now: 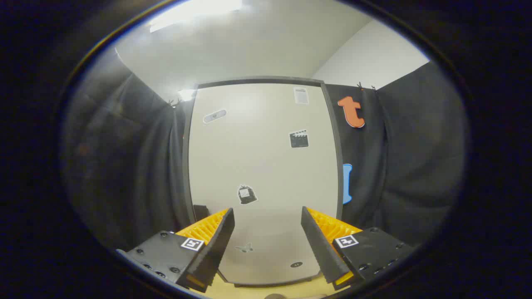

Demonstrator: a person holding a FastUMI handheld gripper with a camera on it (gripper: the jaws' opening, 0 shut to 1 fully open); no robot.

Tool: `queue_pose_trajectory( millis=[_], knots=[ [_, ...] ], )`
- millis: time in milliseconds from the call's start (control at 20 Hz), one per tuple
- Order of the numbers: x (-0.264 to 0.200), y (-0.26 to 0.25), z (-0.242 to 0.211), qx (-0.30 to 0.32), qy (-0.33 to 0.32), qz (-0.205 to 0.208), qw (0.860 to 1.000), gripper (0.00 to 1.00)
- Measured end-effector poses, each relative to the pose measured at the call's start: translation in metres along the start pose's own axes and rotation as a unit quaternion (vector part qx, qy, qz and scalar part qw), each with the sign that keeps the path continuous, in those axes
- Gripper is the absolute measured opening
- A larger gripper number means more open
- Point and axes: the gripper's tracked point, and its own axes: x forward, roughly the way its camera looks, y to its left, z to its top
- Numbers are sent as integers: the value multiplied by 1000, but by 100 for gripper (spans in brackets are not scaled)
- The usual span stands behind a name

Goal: Open the shoe cabinet door, grab the shoes and put them into the shoe cabinet, then close the shoe cabinet door.

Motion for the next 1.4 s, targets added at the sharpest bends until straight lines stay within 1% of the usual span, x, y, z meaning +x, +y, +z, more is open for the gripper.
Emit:
queue_pose_trajectory(
  millis=[100, 250, 350, 550, 800, 1100, 1400],
  knots=[
    [2, 6, -2, -2, 3, 4, 1000, 98],
    [2, 8, -1, -16, -2, -2, 1000, 98],
    [1, 10, -1, -10, -5, 1, 1000, 98],
    [0, 4, -5, -11, 12, -18, 1000, 98],
    [-2, 6, -8, -19, 16, -19, 1000, 98],
    [2, 23, -21, -20, 34, -8, 999, 98],
    [18, 64, -35, -11, 43, 18, 999, 98]
  ],
)
